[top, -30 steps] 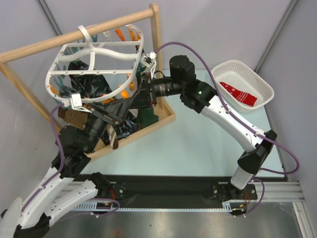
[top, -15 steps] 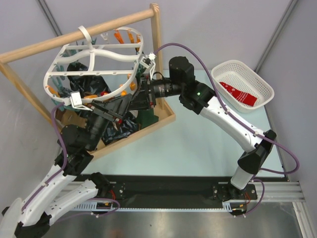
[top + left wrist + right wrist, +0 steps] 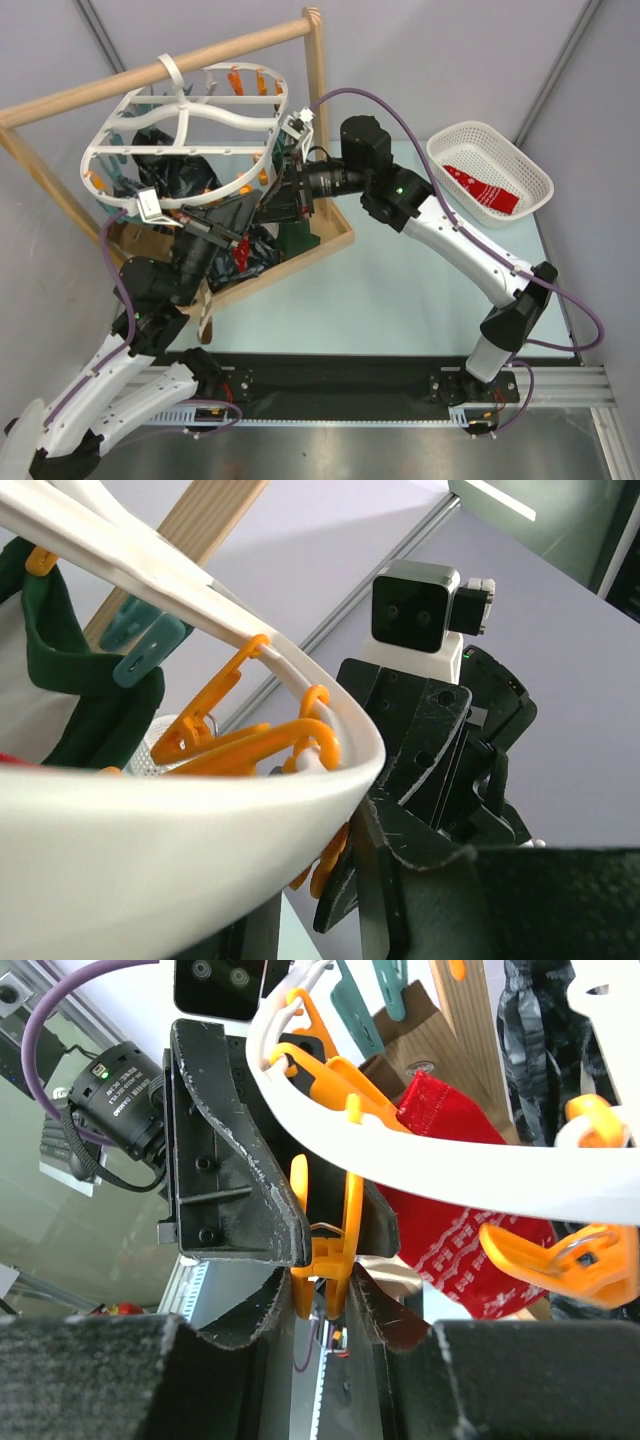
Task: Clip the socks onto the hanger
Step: Open the clamp at the hanger, then pick up the sock from the bin.
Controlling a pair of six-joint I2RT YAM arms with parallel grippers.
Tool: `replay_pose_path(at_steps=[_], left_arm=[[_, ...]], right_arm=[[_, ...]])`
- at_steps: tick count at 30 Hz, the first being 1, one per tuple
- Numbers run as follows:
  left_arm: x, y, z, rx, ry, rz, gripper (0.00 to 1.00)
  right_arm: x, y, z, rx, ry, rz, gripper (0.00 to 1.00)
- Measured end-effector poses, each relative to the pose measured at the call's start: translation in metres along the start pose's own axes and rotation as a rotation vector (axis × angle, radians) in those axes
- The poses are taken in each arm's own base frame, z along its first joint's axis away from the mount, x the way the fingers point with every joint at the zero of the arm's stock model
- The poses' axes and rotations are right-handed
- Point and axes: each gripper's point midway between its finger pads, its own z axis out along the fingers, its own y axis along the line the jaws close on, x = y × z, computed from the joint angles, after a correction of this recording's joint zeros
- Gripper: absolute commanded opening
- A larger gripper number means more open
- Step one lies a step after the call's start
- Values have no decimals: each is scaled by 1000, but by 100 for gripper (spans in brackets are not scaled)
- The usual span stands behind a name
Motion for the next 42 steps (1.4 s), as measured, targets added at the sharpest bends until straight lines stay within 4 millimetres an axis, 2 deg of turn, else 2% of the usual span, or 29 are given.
replay_pose_path(at_steps=[3, 4, 5, 7, 8, 11, 16, 20, 22, 25, 26, 28, 31, 34, 37, 39, 42], left_arm=[[1, 1, 0, -6, 4, 3, 0], [1, 1, 1, -11, 7, 4, 0], [1, 1, 2, -15, 9, 4, 0], [0, 3, 3, -34, 13, 5, 0], [0, 4, 4, -48, 15, 4, 0], [-1, 6, 3, -72, 21, 8, 0], [-1, 13, 1, -116, 32, 7, 0], [-3, 15, -1, -143, 34, -1, 0], [-2, 17, -1, -154, 37, -5, 0], [-2, 19, -2, -163, 37, -6, 0], [-2, 19, -2, -164, 37, -6, 0], [-2, 19, -2, -164, 38, -6, 0], [-1, 19, -2, -164, 40, -5, 0], [0, 19, -2, -160, 41, -6, 0], [1, 20, -4, -155, 43, -6, 0], [2, 20, -4, -152, 44, -7, 0], [2, 20, -4, -146, 44, -6, 0]], right_arm=[[0, 0, 0, 1, 0, 2, 2], [0, 0, 0, 4, 0, 3, 11], [-1, -1, -1, 6, -2, 2, 33], [-2, -4, -2, 17, -7, 3, 52], [-2, -5, -3, 26, -9, 7, 66], [0, -18, -16, 105, -23, 11, 79], [4, -35, -62, 287, -73, 26, 81], [-14, -47, -107, 481, -177, -6, 79], [-25, -61, -135, 609, -239, -7, 76], [-39, -99, -194, 857, -335, 11, 76], [-41, -116, -221, 959, -369, 19, 76], [-32, -155, -278, 1158, -409, 60, 75], [-7, -211, -372, 1424, -452, 163, 78], [36, -263, -462, 1629, -475, 303, 80], [81, -301, -515, 1748, -444, 418, 82], [108, -324, -536, 1800, -404, 481, 82], [134, -351, -561, 1866, -407, 577, 77]])
